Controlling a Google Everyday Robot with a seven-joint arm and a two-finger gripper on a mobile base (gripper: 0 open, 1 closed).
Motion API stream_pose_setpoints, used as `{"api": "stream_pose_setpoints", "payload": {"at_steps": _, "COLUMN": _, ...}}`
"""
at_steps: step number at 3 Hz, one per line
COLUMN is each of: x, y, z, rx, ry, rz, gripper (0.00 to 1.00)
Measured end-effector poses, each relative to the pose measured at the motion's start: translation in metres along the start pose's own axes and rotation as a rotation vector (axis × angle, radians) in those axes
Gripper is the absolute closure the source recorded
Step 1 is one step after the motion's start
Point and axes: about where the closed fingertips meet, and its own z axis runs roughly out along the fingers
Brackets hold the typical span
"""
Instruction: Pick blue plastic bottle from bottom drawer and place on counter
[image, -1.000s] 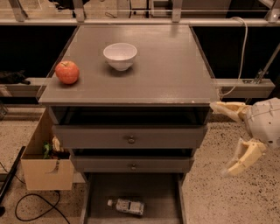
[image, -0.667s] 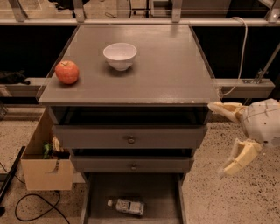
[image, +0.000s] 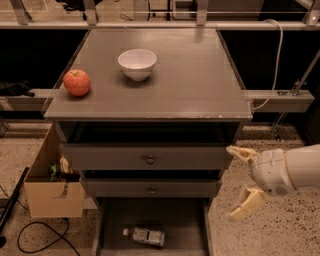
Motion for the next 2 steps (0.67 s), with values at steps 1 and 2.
{"api": "stream_pose_setpoints", "payload": {"at_steps": 1, "x": 0.041, "y": 0.01, "z": 0.033, "rx": -0.008, "ry": -0.007, "rz": 0.027, "gripper": 0.0}}
{"api": "stream_pose_setpoints", "payload": {"at_steps": 2, "x": 0.08, "y": 0.01, "z": 0.074, "rx": -0.067, "ry": -0.049, "rz": 0.038, "gripper": 0.0}}
